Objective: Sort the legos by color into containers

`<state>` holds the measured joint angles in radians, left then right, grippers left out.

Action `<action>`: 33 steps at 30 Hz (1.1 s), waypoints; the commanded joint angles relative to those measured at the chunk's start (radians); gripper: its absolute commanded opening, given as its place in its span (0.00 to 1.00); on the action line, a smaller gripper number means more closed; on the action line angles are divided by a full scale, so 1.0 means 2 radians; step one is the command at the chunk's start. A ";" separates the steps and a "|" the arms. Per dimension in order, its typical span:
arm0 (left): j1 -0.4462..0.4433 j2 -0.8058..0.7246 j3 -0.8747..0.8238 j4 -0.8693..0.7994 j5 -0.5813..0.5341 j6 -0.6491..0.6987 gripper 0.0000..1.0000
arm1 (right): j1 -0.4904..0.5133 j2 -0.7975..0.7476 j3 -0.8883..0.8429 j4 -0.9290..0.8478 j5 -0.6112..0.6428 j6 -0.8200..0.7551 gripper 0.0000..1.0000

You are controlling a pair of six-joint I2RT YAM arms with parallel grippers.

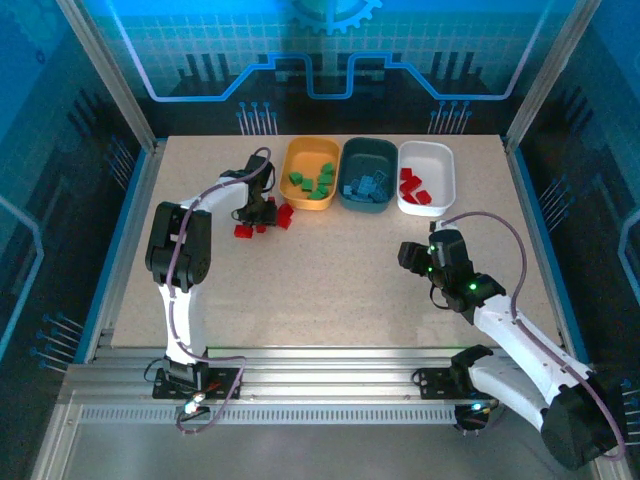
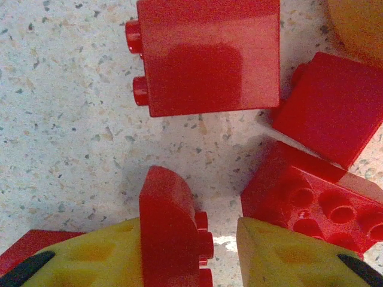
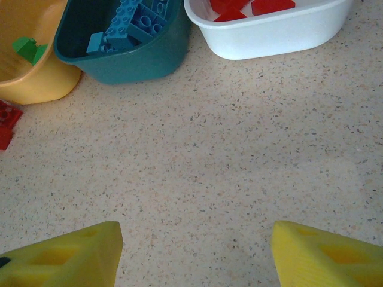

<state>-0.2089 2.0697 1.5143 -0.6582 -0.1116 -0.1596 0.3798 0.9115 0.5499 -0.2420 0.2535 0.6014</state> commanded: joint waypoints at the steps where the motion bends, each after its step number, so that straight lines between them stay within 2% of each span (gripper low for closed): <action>1: -0.004 0.010 -0.011 -0.027 -0.003 -0.012 0.40 | 0.006 -0.008 0.013 0.004 -0.001 -0.005 0.68; 12: -0.004 0.008 -0.019 -0.026 -0.014 -0.024 0.29 | 0.006 -0.010 0.013 0.003 0.001 -0.005 0.68; 18: -0.008 -0.037 -0.023 -0.032 -0.006 -0.037 0.24 | 0.007 -0.011 0.012 0.004 0.002 -0.004 0.68; 21: -0.025 -0.076 -0.011 -0.046 -0.009 -0.047 0.23 | 0.007 -0.012 0.011 0.004 0.006 -0.003 0.68; 24: -0.063 -0.109 0.020 -0.054 -0.001 -0.060 0.23 | 0.007 -0.017 0.012 -0.010 0.031 0.008 0.67; 28: -0.124 -0.091 0.086 -0.007 0.084 -0.093 0.22 | 0.000 -0.041 0.008 -0.036 0.078 0.029 0.67; 31: -0.162 -0.018 0.175 0.046 0.166 -0.121 0.21 | -0.017 -0.066 -0.003 -0.045 0.082 0.044 0.68; 33: -0.182 0.053 0.271 0.044 0.196 -0.128 0.20 | -0.033 -0.082 -0.009 -0.051 0.077 0.054 0.68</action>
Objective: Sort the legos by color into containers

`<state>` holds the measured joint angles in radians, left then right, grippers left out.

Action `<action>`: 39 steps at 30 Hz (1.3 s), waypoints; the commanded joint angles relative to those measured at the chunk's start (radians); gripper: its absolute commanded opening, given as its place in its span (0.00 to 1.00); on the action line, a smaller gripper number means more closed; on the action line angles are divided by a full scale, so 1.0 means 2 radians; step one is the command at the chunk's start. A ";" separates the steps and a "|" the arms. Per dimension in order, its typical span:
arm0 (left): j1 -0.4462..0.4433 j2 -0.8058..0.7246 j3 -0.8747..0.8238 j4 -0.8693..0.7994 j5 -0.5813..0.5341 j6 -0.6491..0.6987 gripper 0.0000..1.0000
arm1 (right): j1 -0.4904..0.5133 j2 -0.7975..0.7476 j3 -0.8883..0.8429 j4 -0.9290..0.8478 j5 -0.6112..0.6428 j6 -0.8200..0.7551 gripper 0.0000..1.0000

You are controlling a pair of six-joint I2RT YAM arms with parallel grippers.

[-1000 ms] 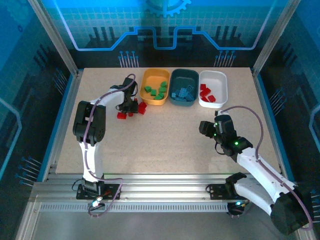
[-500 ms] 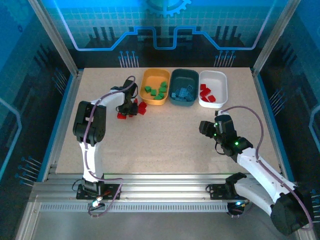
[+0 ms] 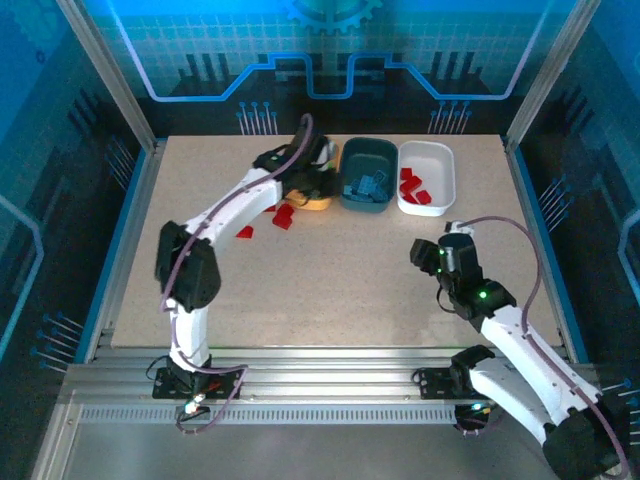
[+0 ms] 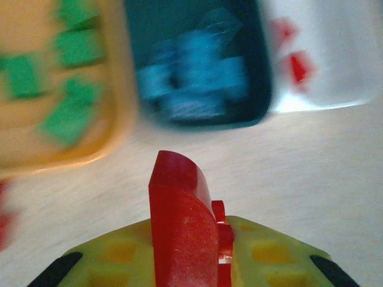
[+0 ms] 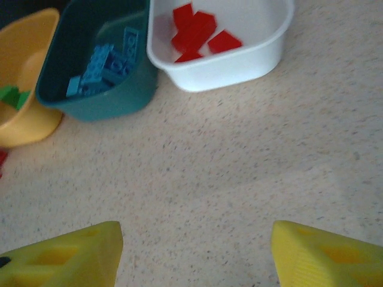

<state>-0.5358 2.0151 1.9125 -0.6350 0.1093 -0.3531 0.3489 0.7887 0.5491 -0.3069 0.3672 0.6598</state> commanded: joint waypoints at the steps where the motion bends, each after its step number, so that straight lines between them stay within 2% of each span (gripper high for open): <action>1: -0.025 0.120 0.127 0.033 0.101 -0.040 0.20 | -0.028 -0.029 -0.011 -0.023 0.015 0.031 0.68; 4: -0.037 0.232 0.274 0.057 0.158 -0.082 0.21 | -0.055 -0.055 -0.021 -0.030 0.003 0.043 0.68; 7: -0.042 0.317 0.381 0.106 0.174 -0.126 0.24 | -0.073 -0.078 -0.027 -0.034 -0.007 0.046 0.69; 11: -0.043 0.339 0.356 0.211 0.161 -0.167 0.25 | -0.082 -0.087 -0.028 -0.038 -0.012 0.043 0.69; 18: -0.047 0.359 0.362 0.217 0.149 -0.161 0.25 | -0.087 -0.074 -0.027 -0.027 -0.030 0.040 0.69; 20: -0.047 0.361 0.364 0.213 0.144 -0.159 0.28 | -0.087 -0.071 -0.027 -0.026 -0.034 0.039 0.68; 21: -0.047 0.362 0.365 0.211 0.140 -0.158 0.37 | -0.087 -0.070 -0.026 -0.026 -0.035 0.038 0.68; 23: -0.047 0.364 0.369 0.208 0.135 -0.158 0.46 | -0.088 -0.071 -0.027 -0.026 -0.034 0.038 0.68; 24: -0.047 0.366 0.373 0.207 0.132 -0.158 0.57 | -0.088 -0.072 -0.026 -0.027 -0.035 0.037 0.69; 25: -0.047 0.369 0.378 0.203 0.127 -0.160 0.78 | -0.089 -0.073 -0.026 -0.027 -0.034 0.036 0.69; 26: -0.047 0.371 0.381 0.204 0.128 -0.162 0.93 | -0.089 -0.074 -0.025 -0.029 -0.034 0.036 0.69; 27: -0.046 0.372 0.384 0.207 0.129 -0.162 0.99 | -0.088 -0.076 -0.024 -0.029 -0.034 0.035 0.69; 31: -0.043 0.362 0.387 0.201 0.139 -0.162 0.99 | -0.089 -0.082 -0.026 -0.029 -0.035 0.033 0.69; 33: -0.039 0.335 0.365 0.189 0.140 -0.150 0.99 | -0.089 -0.084 -0.026 -0.029 -0.037 0.034 0.69; 35: -0.035 0.262 0.283 0.190 0.115 -0.122 0.99 | -0.088 -0.087 -0.028 -0.025 -0.041 0.032 0.69; 39: -0.010 0.042 -0.049 0.320 -0.003 -0.116 0.99 | -0.087 -0.080 -0.032 -0.009 -0.060 0.029 0.68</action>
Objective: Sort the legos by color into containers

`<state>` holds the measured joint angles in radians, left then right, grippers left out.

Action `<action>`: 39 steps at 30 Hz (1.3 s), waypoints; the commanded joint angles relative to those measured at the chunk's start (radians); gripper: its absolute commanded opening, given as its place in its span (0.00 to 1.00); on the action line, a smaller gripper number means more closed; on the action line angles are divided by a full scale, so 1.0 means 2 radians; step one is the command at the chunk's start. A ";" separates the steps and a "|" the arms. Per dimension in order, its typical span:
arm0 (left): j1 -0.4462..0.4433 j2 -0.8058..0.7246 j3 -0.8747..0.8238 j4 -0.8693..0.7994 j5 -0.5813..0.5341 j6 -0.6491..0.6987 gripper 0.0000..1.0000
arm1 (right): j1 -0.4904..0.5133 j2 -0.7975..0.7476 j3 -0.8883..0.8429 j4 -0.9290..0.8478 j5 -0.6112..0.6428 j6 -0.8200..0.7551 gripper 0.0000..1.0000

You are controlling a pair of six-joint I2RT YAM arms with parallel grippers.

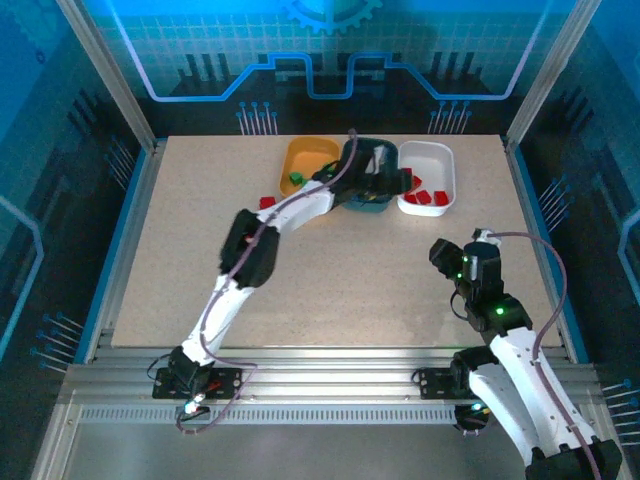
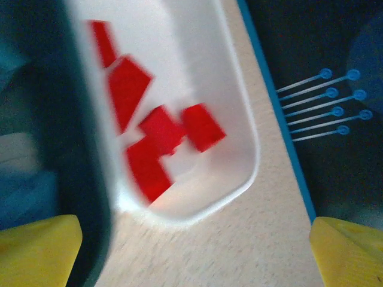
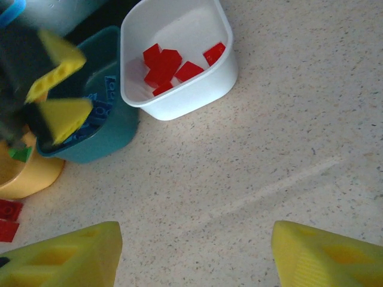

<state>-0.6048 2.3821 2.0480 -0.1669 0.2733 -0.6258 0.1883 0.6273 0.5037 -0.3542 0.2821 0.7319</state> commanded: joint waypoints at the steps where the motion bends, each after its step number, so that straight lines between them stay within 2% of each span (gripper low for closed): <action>1: 0.035 -0.192 -0.187 0.102 -0.114 0.016 0.99 | -0.006 0.005 -0.010 0.018 -0.020 -0.007 0.68; 3: 0.067 -0.267 -0.289 0.112 -0.120 0.006 0.99 | 0.001 0.013 -0.011 0.027 -0.024 -0.009 0.67; 7: 0.167 -0.345 -0.385 -0.032 -0.113 -0.039 0.98 | 0.025 0.023 -0.010 0.040 -0.017 -0.016 0.67; 11: 0.246 -0.399 -0.482 -0.097 -0.139 -0.069 0.84 | 0.044 0.030 -0.010 0.050 -0.009 -0.023 0.67; 15: 0.298 -0.418 -0.546 -0.096 -0.120 -0.110 0.70 | 0.049 0.035 -0.008 0.052 -0.006 -0.026 0.67; 16: 0.302 -0.414 -0.546 -0.100 -0.118 -0.117 0.67 | 0.050 0.035 -0.008 0.053 -0.006 -0.027 0.67; 20: 0.301 -0.381 -0.522 -0.120 -0.102 -0.171 0.65 | 0.053 0.041 -0.008 0.055 -0.003 -0.029 0.67; 22: 0.301 -0.357 -0.494 -0.144 -0.099 -0.203 0.72 | 0.055 0.041 -0.007 0.054 -0.002 -0.031 0.67; 25: 0.299 -0.330 -0.458 -0.175 -0.105 -0.251 0.72 | 0.056 0.039 -0.006 0.052 0.000 -0.032 0.67; 28: 0.293 -0.299 -0.418 -0.221 -0.118 -0.296 0.78 | 0.056 0.036 -0.006 0.051 0.002 -0.033 0.67; 35: 0.278 -0.226 -0.349 -0.285 -0.089 -0.366 0.78 | 0.056 0.027 -0.003 0.044 0.005 -0.035 0.68; 39: 0.275 -0.237 -0.372 -0.261 -0.107 -0.401 0.77 | 0.056 0.020 -0.003 0.041 0.005 -0.035 0.68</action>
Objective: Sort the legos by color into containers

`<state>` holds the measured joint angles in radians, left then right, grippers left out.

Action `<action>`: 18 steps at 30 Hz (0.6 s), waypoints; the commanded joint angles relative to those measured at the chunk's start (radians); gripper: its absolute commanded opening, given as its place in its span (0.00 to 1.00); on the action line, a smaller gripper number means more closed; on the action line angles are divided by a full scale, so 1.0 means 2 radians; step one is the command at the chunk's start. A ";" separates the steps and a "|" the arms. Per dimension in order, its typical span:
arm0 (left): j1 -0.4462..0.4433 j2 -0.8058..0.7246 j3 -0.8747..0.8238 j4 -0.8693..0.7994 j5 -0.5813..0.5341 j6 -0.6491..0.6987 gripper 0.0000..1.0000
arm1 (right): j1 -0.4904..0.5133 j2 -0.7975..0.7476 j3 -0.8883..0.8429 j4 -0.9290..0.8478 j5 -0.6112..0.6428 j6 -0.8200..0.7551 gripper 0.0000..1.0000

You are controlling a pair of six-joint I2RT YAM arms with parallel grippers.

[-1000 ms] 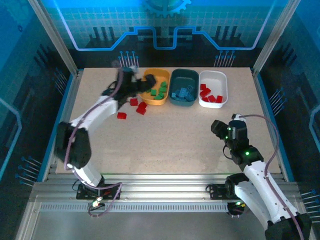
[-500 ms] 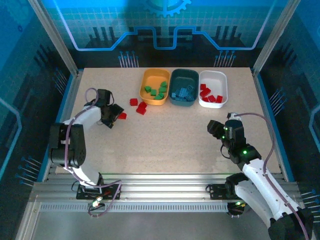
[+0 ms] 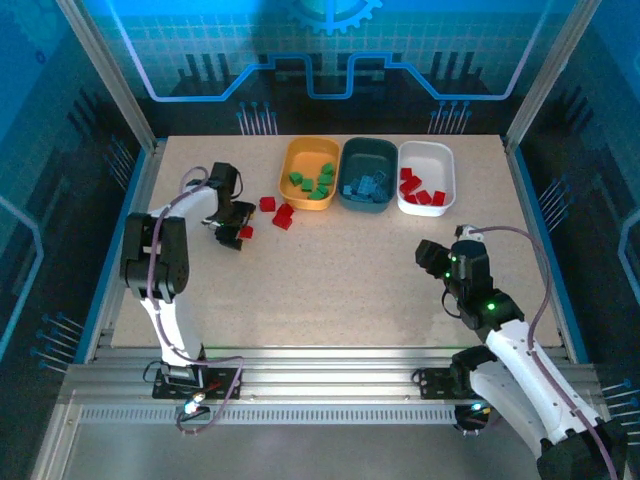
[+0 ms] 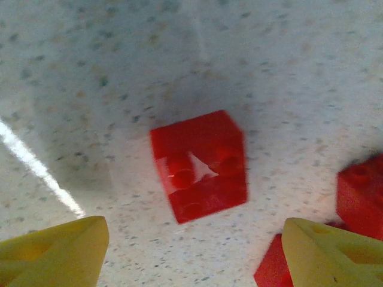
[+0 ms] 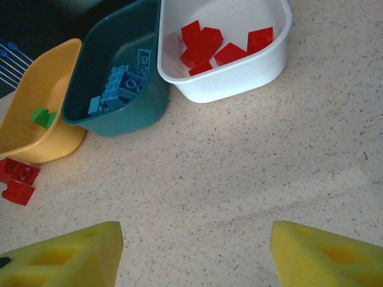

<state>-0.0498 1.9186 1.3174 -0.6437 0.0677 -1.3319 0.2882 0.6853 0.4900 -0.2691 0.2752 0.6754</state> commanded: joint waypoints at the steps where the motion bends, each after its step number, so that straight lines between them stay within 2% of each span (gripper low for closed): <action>1: -0.002 -0.009 -0.014 -0.011 -0.009 -0.054 0.77 | 0.006 -0.010 0.004 0.000 0.007 -0.007 0.68; 3: -0.002 -0.004 -0.015 0.009 -0.008 -0.056 0.76 | 0.006 -0.010 0.004 0.000 0.005 -0.006 0.68; 10: -0.002 0.043 0.027 0.000 -0.015 -0.047 0.73 | 0.007 -0.008 0.004 0.001 0.001 -0.006 0.68; 18: 0.010 0.056 0.027 0.005 -0.027 -0.036 0.49 | 0.006 -0.009 0.005 0.000 0.001 -0.006 0.68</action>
<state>-0.0448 2.0003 1.3682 -0.6506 0.0517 -1.4136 0.2878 0.6769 0.4900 -0.2691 0.2764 0.6731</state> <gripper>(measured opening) 0.514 0.678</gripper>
